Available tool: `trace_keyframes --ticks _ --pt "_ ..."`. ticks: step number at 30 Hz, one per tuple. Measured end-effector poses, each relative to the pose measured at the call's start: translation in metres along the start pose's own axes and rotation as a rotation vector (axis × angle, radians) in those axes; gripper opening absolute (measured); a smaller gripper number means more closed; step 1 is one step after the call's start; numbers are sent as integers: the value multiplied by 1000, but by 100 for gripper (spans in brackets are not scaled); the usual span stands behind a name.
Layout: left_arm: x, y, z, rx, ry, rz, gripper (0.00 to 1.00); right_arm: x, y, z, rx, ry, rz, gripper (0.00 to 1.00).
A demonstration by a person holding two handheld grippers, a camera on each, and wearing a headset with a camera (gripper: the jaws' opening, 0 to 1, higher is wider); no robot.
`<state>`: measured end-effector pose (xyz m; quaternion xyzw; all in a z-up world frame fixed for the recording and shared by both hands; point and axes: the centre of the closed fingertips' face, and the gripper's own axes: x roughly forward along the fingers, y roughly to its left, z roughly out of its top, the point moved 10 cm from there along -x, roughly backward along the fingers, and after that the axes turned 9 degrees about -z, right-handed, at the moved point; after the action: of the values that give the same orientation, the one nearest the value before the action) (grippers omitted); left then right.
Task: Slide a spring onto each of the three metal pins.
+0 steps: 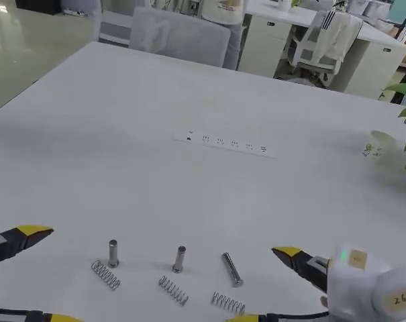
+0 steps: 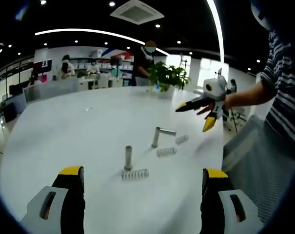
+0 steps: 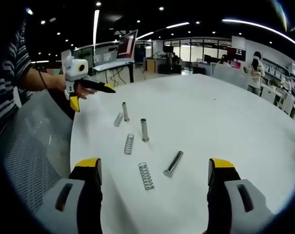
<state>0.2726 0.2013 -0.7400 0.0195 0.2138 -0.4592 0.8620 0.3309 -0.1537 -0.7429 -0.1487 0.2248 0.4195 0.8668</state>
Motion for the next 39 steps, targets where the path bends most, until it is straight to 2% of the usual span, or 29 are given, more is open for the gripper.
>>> trace_keyframes --ticks 17,22,29,39 --pt "2 0 -1 -3 -5 -8 98 12 -9 19 -12 -9 -12 85" --pt "0 1 -1 -5 -7 -4 98 16 -13 24 -39 -2 -39 83" --pt "0 3 1 -5 -13 1 98 25 -17 25 -64 39 -43 79" --pt "-1 4 -1 -8 -15 3 98 41 -23 27 -29 93 -36 66"
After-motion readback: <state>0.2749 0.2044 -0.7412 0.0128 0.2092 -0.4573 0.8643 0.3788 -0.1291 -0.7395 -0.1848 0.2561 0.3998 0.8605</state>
